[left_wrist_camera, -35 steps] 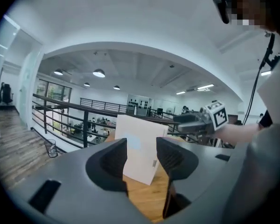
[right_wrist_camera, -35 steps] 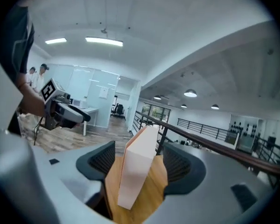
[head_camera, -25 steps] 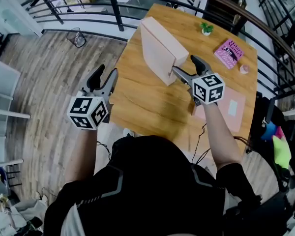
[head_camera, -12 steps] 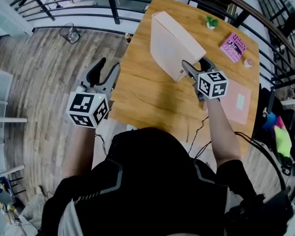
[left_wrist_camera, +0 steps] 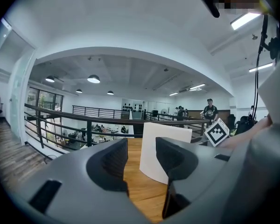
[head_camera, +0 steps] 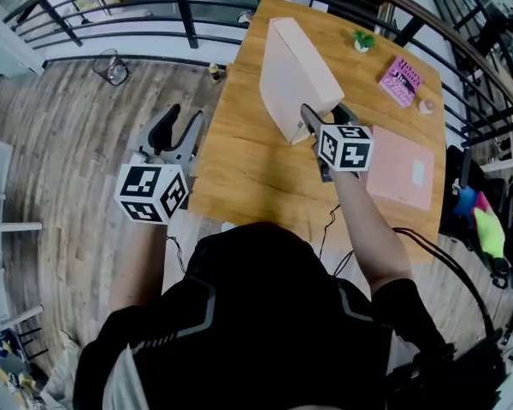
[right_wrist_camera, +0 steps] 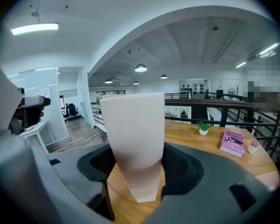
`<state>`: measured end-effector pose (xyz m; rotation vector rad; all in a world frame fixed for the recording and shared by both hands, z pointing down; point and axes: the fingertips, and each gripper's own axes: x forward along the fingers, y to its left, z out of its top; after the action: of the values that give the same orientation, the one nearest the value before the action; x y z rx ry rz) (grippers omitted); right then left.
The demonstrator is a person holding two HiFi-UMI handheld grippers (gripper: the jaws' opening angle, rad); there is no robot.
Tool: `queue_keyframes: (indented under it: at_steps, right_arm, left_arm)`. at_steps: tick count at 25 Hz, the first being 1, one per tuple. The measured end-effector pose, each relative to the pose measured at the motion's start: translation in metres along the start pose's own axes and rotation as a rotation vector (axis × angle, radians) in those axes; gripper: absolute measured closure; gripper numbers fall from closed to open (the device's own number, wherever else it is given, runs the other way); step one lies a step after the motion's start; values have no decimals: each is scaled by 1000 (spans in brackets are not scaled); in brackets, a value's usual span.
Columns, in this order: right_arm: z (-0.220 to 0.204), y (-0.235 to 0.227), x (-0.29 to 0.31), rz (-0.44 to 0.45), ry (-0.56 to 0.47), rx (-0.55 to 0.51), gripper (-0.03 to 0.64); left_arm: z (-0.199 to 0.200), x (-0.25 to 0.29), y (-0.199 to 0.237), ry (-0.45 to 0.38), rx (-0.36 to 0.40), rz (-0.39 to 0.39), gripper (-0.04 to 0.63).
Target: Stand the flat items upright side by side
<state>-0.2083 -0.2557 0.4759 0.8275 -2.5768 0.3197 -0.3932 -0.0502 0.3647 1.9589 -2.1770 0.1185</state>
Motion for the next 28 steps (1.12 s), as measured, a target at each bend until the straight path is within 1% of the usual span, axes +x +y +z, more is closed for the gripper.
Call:
queue_keyframes:
  at_steps: [5, 9, 11, 13, 18, 20, 23, 28]
  right_arm:
    - [4, 21, 13, -112, 6, 98, 318]
    - [9, 41, 27, -196, 7, 127, 314]
    - [14, 50, 38, -224, 4, 132, 313]
    - [20, 57, 49, -247, 4, 149, 313]
    - [33, 69, 76, -288, 2, 233, 308]
    - [38, 71, 88, -301, -7, 247, 308]
    - [47, 71, 107, -318, -29, 256, 307]
    - [65, 70, 136, -344, -43, 280, 305]
  left_arm:
    - [-2, -8, 19, -7, -13, -8, 390]
    - [-6, -16, 30, -11, 47, 14, 390]
    - [-6, -19, 36, -13, 37, 16, 390]
    - [-6, -24, 43, -18, 12, 20, 390]
    - [-10, -43, 67, -16, -6, 70, 390]
    - [-13, -50, 75, -14, 13, 100, 390]
    - [-13, -61, 81, 0, 83, 148, 390]
    - [-12, -74, 96, -1, 62, 183, 390]
